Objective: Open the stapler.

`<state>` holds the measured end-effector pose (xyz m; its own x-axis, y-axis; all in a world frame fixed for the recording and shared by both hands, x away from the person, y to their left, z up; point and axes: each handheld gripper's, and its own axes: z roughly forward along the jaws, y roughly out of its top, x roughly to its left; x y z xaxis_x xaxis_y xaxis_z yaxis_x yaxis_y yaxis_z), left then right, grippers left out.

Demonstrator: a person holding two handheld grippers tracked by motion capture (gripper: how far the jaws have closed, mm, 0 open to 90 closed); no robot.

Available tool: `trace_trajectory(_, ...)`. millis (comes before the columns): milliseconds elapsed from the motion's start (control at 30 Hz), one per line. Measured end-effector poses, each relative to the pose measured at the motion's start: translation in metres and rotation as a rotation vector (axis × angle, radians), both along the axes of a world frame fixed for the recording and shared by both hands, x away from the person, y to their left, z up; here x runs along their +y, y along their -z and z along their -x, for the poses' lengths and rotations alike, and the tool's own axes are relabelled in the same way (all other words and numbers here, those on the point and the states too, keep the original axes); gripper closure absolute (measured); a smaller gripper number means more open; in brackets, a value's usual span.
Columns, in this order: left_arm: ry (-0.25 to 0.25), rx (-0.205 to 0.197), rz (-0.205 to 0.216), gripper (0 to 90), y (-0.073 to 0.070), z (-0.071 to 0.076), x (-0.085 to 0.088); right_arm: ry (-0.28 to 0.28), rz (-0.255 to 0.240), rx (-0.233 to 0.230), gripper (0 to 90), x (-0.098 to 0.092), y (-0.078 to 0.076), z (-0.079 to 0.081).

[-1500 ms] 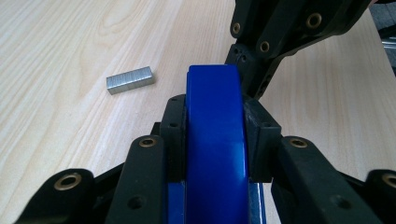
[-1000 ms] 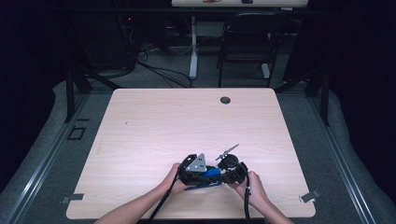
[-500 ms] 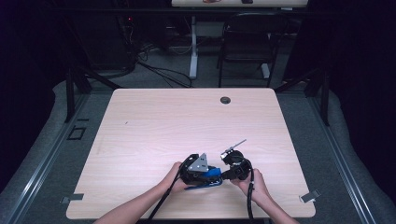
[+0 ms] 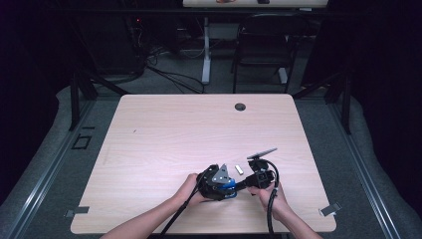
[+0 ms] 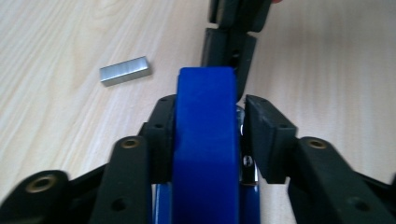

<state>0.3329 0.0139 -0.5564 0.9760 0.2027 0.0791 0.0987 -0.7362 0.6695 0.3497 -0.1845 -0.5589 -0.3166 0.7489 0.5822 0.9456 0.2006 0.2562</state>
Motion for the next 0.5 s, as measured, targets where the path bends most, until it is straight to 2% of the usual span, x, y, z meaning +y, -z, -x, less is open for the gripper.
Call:
trace_trajectory(33, -0.005, 0.003, 0.011, 63.1, 0.0002, -0.0006, 0.0001, -0.016, 0.007, 0.003, 90.0, -0.0008, -0.0007, -0.0004)
trace_trajectory(133, 0.008, 0.008, 0.018, 64.9, -0.0002, -0.0005, 0.0006, -0.011, 0.006, 0.003, 90.0, -0.0017, -0.0008, -0.0001)
trace_trajectory(200, 0.017, 0.011, 0.021, 65.6, 0.0000, -0.0009, 0.0018, 0.006, 0.002, -0.002, 90.0, -0.0006, -0.0007, 0.0007)
trace_trajectory(233, 0.018, 0.015, 0.030, 65.8, 0.0006, -0.0013, 0.0024, 0.033, -0.001, -0.007, 90.0, 0.0014, -0.0005, 0.0020)
trace_trajectory(267, 0.022, 0.012, 0.032, 66.0, 0.0009, -0.0016, 0.0028, 0.012, 0.003, -0.004, 90.0, -0.0003, -0.0007, 0.0013)
trace_trajectory(400, 0.034, 0.016, 0.054, 66.3, 0.0028, -0.0032, 0.0055, 0.057, 0.000, -0.023, 90.0, 0.0020, -0.0002, 0.0046)
trace_trajectory(433, 0.037, 0.020, 0.073, 66.3, 0.0041, -0.0040, 0.0063, 0.065, -0.004, -0.026, 90.0, 0.0023, 0.0000, 0.0052)
trace_trajectory(500, 0.046, 0.019, 0.088, 66.4, 0.0053, -0.0053, 0.0074, 0.035, 0.018, -0.043, 90.0, 0.0019, -0.0009, 0.0047)
